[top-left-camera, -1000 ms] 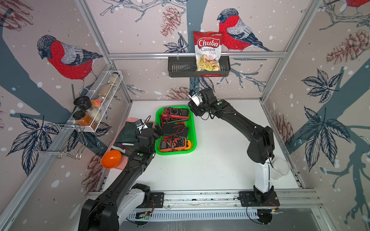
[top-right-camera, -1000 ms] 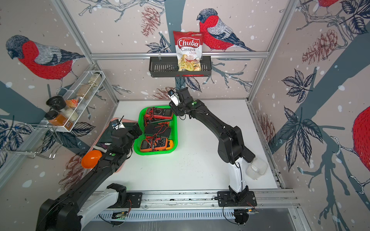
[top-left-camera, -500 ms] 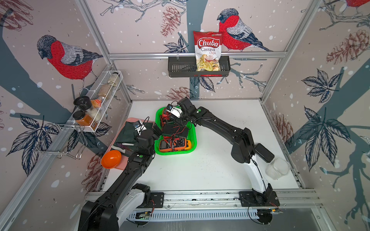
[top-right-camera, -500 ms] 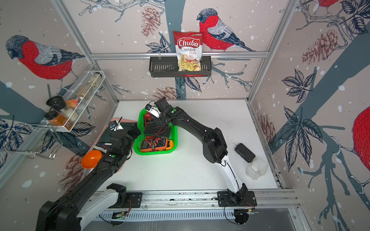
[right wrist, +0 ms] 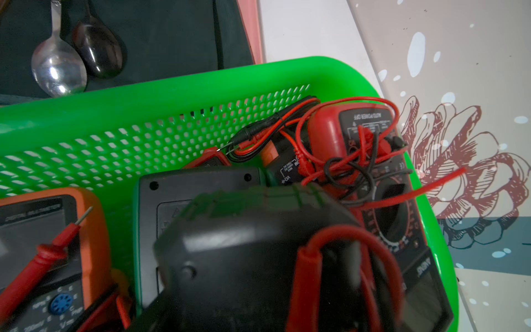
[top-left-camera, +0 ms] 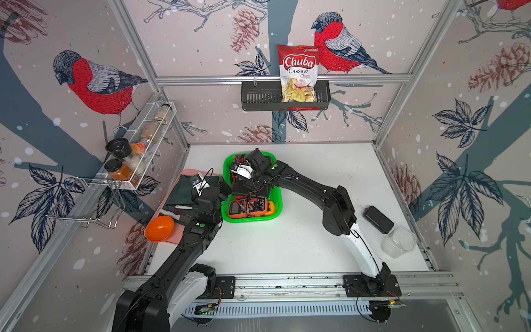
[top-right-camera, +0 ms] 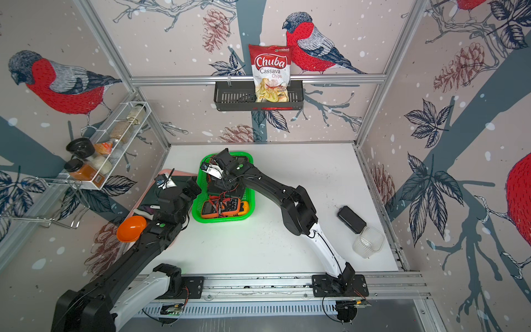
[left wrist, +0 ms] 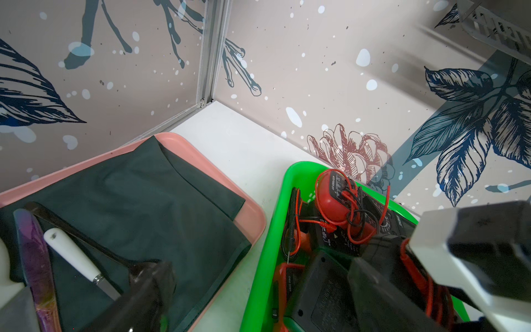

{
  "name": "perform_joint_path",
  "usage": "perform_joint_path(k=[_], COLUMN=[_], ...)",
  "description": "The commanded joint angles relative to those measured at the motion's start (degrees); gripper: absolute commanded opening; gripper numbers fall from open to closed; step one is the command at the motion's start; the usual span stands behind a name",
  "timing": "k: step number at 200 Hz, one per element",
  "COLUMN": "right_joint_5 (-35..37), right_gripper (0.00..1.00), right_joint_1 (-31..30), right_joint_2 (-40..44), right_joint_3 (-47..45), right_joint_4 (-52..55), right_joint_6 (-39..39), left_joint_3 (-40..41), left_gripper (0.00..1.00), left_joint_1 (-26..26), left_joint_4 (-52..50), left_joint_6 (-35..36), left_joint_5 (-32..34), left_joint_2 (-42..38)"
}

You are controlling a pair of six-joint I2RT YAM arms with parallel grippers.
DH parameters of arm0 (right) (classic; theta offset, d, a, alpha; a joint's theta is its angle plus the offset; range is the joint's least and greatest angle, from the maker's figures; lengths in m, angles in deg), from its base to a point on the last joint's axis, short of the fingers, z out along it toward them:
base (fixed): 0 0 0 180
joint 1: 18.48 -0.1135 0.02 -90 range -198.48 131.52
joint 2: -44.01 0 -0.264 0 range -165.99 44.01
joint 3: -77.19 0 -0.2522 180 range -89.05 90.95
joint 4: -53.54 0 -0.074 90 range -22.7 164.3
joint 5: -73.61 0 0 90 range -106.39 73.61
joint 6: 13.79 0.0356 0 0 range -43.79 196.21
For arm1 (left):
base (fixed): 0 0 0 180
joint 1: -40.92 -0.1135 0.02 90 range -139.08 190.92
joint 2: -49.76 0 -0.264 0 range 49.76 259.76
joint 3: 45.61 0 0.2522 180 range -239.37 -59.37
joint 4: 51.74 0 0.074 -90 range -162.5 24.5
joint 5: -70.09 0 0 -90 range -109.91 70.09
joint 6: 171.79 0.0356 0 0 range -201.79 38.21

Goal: Put the multimeter into the basket
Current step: Place the multimeter in the basket.

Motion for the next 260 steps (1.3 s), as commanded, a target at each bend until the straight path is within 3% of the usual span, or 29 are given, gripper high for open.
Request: perform_joint_path(k=[1,22,53,134,200,236,260], right_joint_5=[-0.9,-0.9,-0.3,-0.4,-4.4,-2.3,2.5], right_gripper=[0.51,0.62,1.00,1.00,1.00,1.00,1.00], right_joint_1=[0.0,0.0,-0.1,-0.6,-1.1,0.3,3.3], right_joint_2=[-1.3,-3.0,-4.0,0.2,14.1,22.2,28.6], right_joint_3=[1.8,3.6,4.0,3.0,-11.2,-20.3,-26.7], right_joint_4=[-2.5,-2.4,-3.1,-3.6,-9.5,-14.8,-17.0], right_joint_6=[-1.2,-1.4,-1.5,-1.5,0.0,7.8,22.4], left_joint_3=[0.1,0.3,0.4,0.2,0.1,-0.7,-1.6], left_gripper=[0.98,0.98,0.98,0.98,0.98,0.98,0.98], left_joint_1=[-0.1,-0.1,-0.1,-0.2,-0.1,-0.1,-0.1], left_joint_4=[2.1,2.1,2.1,2.3,2.0,1.3,0.1], left_joint_6=[-0.3,-0.3,-0.3,-0.4,-0.3,1.1,2.5], left_joint_5=[0.9,1.0,1.6,1.3,0.9,-1.3,-3.2], left_joint_2=[-0.2,-0.2,-0.2,-0.4,-1.2,-1.3,-1.2])
